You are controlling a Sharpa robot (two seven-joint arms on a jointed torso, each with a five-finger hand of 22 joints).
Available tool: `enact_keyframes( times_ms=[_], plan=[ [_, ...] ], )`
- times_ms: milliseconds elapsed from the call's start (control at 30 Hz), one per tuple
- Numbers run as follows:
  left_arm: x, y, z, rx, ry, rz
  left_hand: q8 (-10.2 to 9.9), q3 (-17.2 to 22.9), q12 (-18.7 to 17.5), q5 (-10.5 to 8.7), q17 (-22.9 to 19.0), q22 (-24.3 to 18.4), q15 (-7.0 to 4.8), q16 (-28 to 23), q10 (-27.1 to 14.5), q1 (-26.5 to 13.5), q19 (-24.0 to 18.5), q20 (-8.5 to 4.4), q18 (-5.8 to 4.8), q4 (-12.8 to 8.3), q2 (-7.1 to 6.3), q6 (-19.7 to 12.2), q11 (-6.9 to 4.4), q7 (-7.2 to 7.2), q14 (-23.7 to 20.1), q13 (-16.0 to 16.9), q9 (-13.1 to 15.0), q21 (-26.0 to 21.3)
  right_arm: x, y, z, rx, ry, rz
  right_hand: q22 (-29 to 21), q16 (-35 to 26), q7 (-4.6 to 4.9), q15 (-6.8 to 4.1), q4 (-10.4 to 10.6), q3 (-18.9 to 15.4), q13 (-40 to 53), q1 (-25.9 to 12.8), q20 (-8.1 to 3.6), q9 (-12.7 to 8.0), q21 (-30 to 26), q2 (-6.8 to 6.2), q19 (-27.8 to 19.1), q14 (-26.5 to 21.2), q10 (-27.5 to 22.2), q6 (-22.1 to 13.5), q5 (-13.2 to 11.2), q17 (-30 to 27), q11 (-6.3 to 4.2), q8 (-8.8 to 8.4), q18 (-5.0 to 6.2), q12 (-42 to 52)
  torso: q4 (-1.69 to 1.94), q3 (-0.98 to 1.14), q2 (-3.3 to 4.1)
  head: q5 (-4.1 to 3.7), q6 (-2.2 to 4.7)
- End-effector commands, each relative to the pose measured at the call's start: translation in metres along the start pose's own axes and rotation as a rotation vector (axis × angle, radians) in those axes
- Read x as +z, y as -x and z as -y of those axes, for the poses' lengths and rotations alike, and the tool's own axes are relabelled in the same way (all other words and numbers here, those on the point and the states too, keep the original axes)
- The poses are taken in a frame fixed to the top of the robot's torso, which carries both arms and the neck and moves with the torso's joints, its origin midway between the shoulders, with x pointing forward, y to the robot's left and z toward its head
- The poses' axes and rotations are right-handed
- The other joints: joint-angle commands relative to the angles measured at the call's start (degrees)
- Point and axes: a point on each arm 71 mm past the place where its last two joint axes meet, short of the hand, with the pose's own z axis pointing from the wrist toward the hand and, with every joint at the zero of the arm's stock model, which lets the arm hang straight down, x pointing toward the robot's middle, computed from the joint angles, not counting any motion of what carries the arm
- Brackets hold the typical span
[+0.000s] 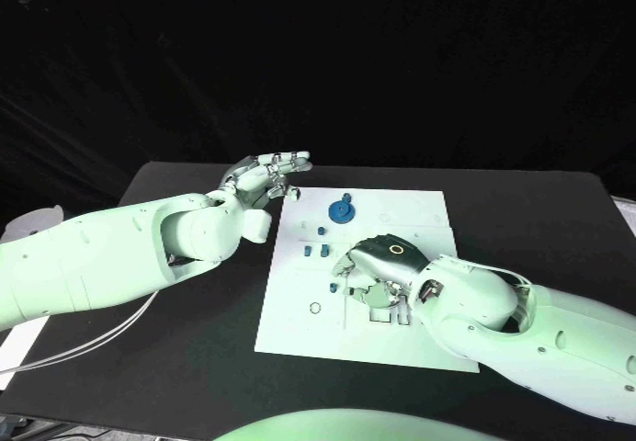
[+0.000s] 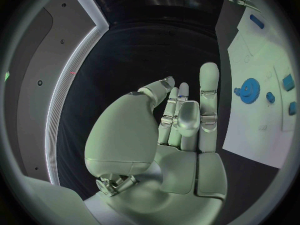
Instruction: Assemble the parts on the task board
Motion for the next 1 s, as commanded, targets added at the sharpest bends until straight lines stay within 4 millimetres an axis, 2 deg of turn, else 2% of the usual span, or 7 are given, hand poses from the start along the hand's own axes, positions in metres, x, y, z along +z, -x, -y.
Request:
enact_keyframes(
  times_ms=[33,400,500,633,733,1000],
  plan=[
    [0.0,-0.002,0.0,-0.005,-0.002,-0.021,-0.4,0.1,0.2,-0.09,-0.1,-0.1,0.03,-0.4,-0.4,0.0,-0.4,0.04,1.15,-0.3,-0.17,-0.4,0.09,-0.07,-0.5,-0.1,-0.1,-0.4,-0.005,0.011,0.004,-0.024,-0.016,0.038,-1.1,-0.7,-0.11,0.42,0.0,-0.8,0.0,-0.2,0.02,-0.1,-1.0,-0.93,-0.9,1.7,-0.4,-0.5,0.2,-0.7,-0.23,0.08,1.06,0.1,-0.16,-0.04,-0.03,-0.37,0.3],
    [0.0,-0.002,0.0,-0.006,-0.001,-0.023,-0.4,0.1,0.2,-0.09,-0.1,-0.1,0.04,-0.4,-0.4,0.0,-0.5,0.05,1.15,-0.3,-0.16,-0.4,0.1,-0.07,-0.5,-0.1,-0.1,-0.4,-0.028,0.047,0.047,-0.099,-0.138,0.064,-2.1,-1.4,-1.04,0.66,0.4,-2.9,0.0,0.0,0.27,-0.6,-1.8,-1.38,-1.2,1.5,-1.9,-1.0,0.2,-1.6,0.05,0.03,1.22,0.0,-0.04,-0.08,-0.03,-1.68,1.4],
    [0.0,-0.002,0.0,-0.007,0.0,-0.025,-0.4,0.1,0.2,-0.1,-0.1,-0.1,0.05,-0.3,-0.5,0.0,-0.5,0.07,1.15,-0.3,-0.13,-0.4,0.12,-0.06,-0.5,-0.1,-0.1,-0.4,-0.032,0.048,0.059,-0.114,-0.176,0.038,-2.1,-1.4,-1.59,0.58,0.6,-4.0,0.0,0.2,0.24,-0.8,-1.9,-1.42,-1.2,1.5,-2.6,-1.4,0.2,-1.6,-0.21,0.02,1.25,-0.1,-0.01,-0.07,0.02,-1.84,1.57],
    [0.0,-0.003,0.0,-0.007,0.0,-0.029,-0.4,0.1,0.2,-0.09,0.0,-0.1,0.06,-0.3,-0.6,0.1,-0.5,0.08,1.15,-0.4,-0.13,-0.4,0.12,-0.07,-0.5,-0.1,-0.1,-0.4,-0.036,0.046,0.07,-0.13,-0.211,-0.017,-2.4,-1.4,-2.51,0.51,1.3,-8.3,0.1,0.8,0.18,-1.0,-2.1,-1.56,-1.0,1.8,-3.5,-1.8,0.3,-1.5,-0.33,0.07,1.26,0.1,0.05,-0.01,0.04,-2.11,1.77],
    [0.0,-0.003,0.0,-0.007,0.0,-0.029,-0.4,0.1,0.2,-0.09,0.0,-0.1,0.06,-0.3,-0.6,0.1,-0.5,0.08,1.15,-0.4,-0.13,-0.4,0.12,-0.07,-0.5,-0.1,-0.1,-0.4,-0.037,0.045,0.073,-0.136,-0.222,-0.042,-2.5,-1.4,-2.71,0.41,1.7,-10.1,0.1,1.4,0.09,-1.0,-2.3,-1.07,-1.0,1.8,-3.3,-1.7,0.3,-1.5,-0.45,0.08,1.28,0.3,-0.02,-0.04,0.05,-2.03,1.77],
    [0.001,-0.003,0.0,-0.007,0.0,-0.03,-0.4,0.1,0.2,-0.09,0.0,-0.1,0.06,-0.3,-0.6,0.1,-0.5,0.08,1.15,-0.4,-0.13,-0.4,0.12,-0.07,-0.5,-0.1,-0.1,-0.4,-0.035,0.042,0.074,-0.14,-0.221,-0.078,-2.6,-1.5,-2.37,0.11,2.1,-10.5,0.2,2.5,-0.13,-0.9,-2.4,0.23,-0.8,1.9,-1.1,-0.7,0.3,-1.7,-0.9,0.26,1.27,1.2,-0.03,-0.04,0.07,-2.11,1.75]
  ],
)
